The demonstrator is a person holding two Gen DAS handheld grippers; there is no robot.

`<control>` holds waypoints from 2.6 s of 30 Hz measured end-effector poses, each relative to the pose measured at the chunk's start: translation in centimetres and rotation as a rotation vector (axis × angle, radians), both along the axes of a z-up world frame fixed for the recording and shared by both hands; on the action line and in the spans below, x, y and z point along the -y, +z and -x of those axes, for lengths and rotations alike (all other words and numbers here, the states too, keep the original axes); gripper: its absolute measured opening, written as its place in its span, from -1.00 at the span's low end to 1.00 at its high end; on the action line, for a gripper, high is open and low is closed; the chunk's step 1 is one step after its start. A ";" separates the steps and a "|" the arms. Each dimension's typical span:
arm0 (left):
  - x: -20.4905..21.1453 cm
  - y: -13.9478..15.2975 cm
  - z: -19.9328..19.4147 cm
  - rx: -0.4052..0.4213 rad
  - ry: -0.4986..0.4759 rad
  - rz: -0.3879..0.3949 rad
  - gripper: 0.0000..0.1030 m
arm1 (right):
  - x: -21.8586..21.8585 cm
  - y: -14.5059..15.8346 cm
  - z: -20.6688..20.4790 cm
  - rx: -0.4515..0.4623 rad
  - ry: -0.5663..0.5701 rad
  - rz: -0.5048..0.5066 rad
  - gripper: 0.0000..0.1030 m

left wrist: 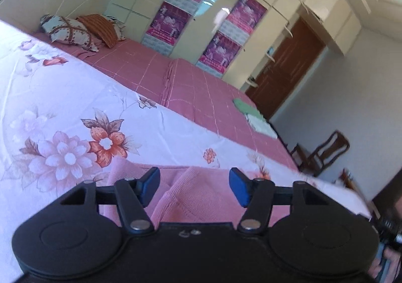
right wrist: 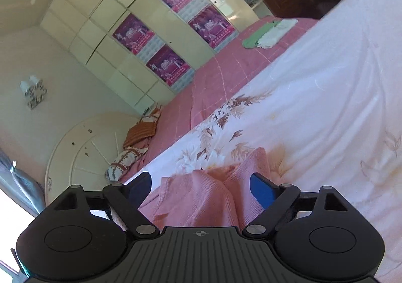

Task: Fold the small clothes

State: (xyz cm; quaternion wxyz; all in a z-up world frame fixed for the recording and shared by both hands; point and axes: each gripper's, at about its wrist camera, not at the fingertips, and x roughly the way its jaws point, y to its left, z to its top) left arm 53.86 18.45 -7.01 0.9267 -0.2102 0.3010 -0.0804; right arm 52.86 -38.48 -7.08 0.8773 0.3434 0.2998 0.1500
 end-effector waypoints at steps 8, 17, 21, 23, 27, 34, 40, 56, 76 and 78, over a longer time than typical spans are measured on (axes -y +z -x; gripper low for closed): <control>5.0 -1.4 -4.3 -0.093 -0.245 -0.368 0.18 | -6.8 0.2 -2.8 0.035 0.255 0.440 0.05; 6.7 -2.0 -2.7 0.071 -0.228 -0.462 -0.94 | -8.6 -3.0 -3.6 0.059 0.318 0.619 -0.80; 3.6 -0.4 0.7 0.235 0.021 -0.306 -0.95 | -6.5 -0.3 -1.2 0.227 0.186 0.511 -0.82; 2.4 -1.4 -0.3 0.165 0.066 -0.225 -0.94 | -5.9 -0.4 -1.5 0.211 0.134 0.499 -0.82; 3.4 -1.4 -1.2 0.128 0.047 -0.270 -0.95 | -6.7 -1.5 -3.3 0.129 0.147 0.496 -0.82; 3.9 -1.6 -2.5 0.107 0.062 -0.308 -0.94 | -6.9 -1.8 -3.7 0.140 0.124 0.517 -0.82; 5.6 -3.5 -4.7 -0.024 0.074 -0.445 -0.43 | -7.0 -4.2 -5.3 0.020 0.113 0.546 -0.82; 21.7 -4.0 5.4 0.025 -0.269 -0.468 0.45 | -15.8 -1.2 4.3 0.195 0.434 0.560 -0.11; 13.0 -1.7 9.8 0.014 0.005 -0.381 0.46 | -13.0 -1.0 6.4 0.053 0.166 0.623 -0.10; 15.0 -1.8 10.5 0.036 -0.037 -0.361 0.47 | -14.3 -0.3 7.7 0.069 0.187 0.586 -0.09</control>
